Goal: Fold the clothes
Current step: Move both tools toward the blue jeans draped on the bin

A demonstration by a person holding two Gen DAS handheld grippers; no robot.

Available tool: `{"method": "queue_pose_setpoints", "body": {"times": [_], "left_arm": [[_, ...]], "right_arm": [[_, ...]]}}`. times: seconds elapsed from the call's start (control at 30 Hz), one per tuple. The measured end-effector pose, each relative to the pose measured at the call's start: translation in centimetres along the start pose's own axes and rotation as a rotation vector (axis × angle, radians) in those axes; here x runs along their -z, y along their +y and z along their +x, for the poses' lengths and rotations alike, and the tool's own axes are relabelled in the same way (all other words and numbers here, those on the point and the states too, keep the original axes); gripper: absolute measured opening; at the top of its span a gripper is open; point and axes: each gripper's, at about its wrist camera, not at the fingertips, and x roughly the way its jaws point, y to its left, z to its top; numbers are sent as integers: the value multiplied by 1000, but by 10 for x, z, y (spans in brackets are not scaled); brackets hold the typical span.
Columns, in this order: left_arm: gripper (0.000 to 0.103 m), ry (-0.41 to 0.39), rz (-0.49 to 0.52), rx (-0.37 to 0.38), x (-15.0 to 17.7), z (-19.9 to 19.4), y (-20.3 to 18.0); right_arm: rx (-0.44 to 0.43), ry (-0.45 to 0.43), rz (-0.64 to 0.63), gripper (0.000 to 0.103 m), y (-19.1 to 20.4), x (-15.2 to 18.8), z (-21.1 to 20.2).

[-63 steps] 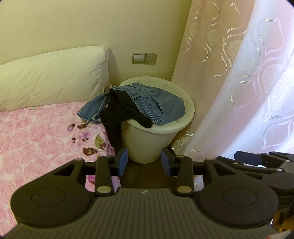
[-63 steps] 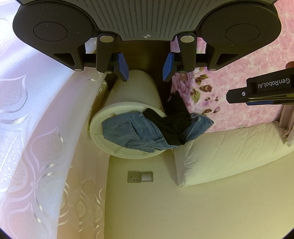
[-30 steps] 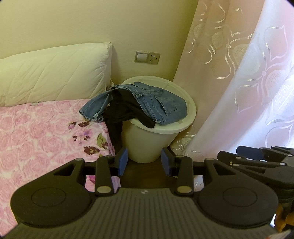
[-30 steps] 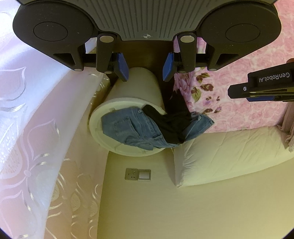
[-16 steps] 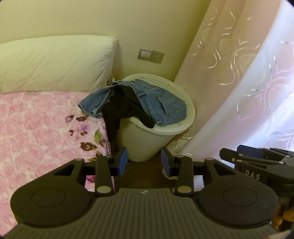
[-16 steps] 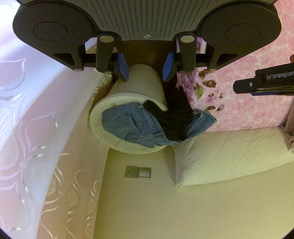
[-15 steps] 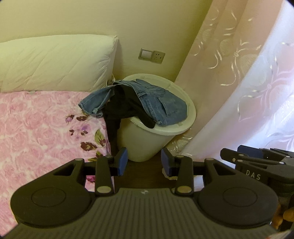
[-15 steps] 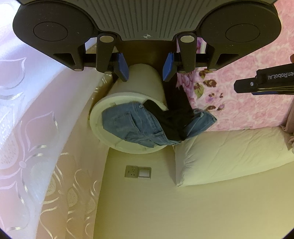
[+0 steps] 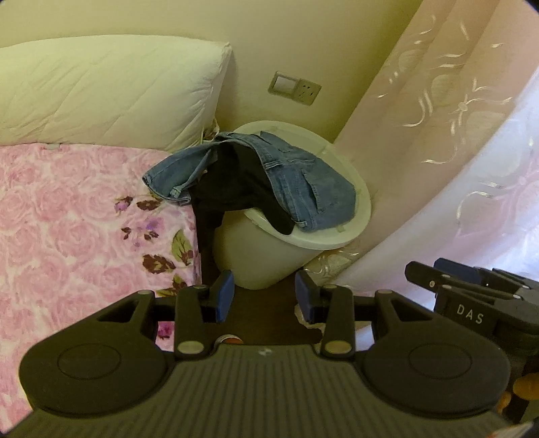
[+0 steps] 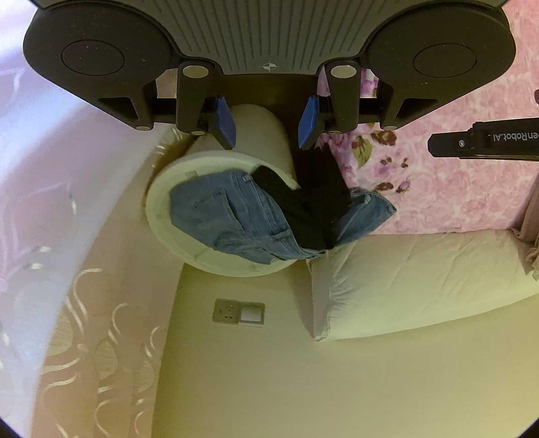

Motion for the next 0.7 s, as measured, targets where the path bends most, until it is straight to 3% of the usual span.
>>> {"method": "queue_pose_setpoints", "body": {"times": [0.33,0.7], "left_arm": [[36,82,-17,-12,-52,86,-13],[36,182,-8,-78,-106,191,-21]], "right_arm": [[-56,61,-29,45,-36,-24,95],[-59,153,-46,45,-78,-49,216]]}}
